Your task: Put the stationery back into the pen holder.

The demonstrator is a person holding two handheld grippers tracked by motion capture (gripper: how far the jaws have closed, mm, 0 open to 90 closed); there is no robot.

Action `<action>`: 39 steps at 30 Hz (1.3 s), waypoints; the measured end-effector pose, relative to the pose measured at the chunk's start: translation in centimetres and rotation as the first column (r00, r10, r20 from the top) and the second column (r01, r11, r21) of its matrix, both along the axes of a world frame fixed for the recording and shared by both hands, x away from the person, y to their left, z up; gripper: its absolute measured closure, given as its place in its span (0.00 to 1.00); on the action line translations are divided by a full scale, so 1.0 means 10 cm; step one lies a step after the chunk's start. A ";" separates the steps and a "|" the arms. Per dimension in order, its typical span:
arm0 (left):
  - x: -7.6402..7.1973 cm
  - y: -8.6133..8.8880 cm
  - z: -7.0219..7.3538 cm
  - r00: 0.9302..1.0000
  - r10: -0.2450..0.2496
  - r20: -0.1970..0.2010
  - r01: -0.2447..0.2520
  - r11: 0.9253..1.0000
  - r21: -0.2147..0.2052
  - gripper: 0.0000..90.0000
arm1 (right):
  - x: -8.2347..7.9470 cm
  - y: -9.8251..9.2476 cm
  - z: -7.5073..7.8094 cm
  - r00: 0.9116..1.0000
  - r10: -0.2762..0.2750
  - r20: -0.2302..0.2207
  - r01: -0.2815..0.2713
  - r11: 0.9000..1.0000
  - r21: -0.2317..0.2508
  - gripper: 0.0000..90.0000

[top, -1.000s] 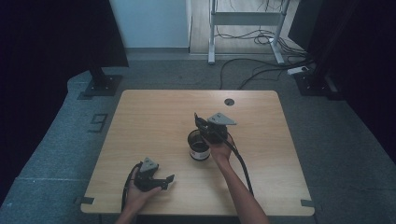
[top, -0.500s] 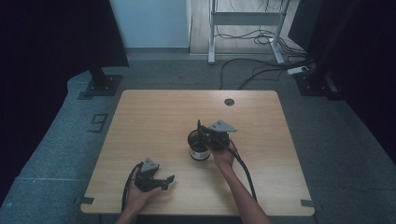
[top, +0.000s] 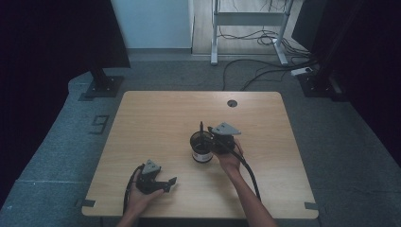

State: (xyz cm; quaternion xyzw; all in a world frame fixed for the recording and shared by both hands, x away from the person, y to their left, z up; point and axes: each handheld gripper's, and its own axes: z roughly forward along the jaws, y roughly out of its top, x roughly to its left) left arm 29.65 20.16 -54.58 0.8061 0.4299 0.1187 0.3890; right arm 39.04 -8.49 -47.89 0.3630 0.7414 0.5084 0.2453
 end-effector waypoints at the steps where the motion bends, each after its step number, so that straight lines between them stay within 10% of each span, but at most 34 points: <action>1: 0.00 0.00 0.00 1.000 0.001 0.001 -0.001 1.000 0.000 0.16 | -0.02 -0.01 0.00 1.000 -0.008 0.009 0.008 1.000 0.003 0.54; 23: -0.01 -0.01 0.00 1.000 0.001 0.002 -0.001 1.000 0.007 0.16 | -0.42 -0.59 -0.09 0.997 -0.065 -0.049 0.067 0.997 0.042 0.39; 39: 0.00 0.00 0.00 1.000 0.006 -0.002 -0.006 1.000 0.009 0.16 | -0.84 -1.19 -0.45 0.982 -0.134 -0.132 0.137 0.991 0.008 0.38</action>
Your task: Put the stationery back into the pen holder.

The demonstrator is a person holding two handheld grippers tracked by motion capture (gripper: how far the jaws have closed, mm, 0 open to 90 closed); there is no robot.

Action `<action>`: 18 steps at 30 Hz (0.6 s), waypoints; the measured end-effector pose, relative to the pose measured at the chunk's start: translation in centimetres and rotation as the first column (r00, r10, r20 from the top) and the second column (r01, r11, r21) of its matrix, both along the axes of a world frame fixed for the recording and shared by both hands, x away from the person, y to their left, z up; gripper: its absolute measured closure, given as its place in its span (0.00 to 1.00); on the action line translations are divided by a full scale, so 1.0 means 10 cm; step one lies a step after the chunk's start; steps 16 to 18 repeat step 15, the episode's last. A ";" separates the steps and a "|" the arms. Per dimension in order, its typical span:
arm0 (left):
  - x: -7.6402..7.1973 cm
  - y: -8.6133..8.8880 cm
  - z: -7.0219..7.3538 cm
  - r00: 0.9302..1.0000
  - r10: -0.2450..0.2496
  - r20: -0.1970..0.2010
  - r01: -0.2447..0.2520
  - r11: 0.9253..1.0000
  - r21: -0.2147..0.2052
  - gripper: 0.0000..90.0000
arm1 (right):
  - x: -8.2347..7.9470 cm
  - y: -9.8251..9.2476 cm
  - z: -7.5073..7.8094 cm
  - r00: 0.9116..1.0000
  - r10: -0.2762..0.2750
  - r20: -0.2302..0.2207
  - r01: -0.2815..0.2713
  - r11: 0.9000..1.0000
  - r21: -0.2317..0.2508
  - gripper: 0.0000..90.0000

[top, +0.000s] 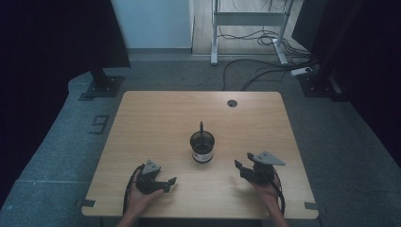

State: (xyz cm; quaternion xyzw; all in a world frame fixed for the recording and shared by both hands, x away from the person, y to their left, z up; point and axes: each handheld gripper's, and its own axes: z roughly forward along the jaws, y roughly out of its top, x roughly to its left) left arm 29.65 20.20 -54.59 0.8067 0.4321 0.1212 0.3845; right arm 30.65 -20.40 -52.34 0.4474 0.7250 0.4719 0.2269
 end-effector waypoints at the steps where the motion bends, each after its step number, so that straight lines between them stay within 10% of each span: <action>1: 0.00 0.00 0.00 1.000 0.000 0.000 0.000 1.000 -0.001 0.16 | -0.02 -0.03 -0.03 1.000 -0.008 -0.006 0.008 1.000 0.001 0.39; 18: 0.00 0.00 0.00 1.000 -0.004 0.000 0.004 1.000 0.002 0.16 | -0.05 -0.20 -0.19 0.997 -0.055 -0.050 0.053 0.998 -0.026 0.38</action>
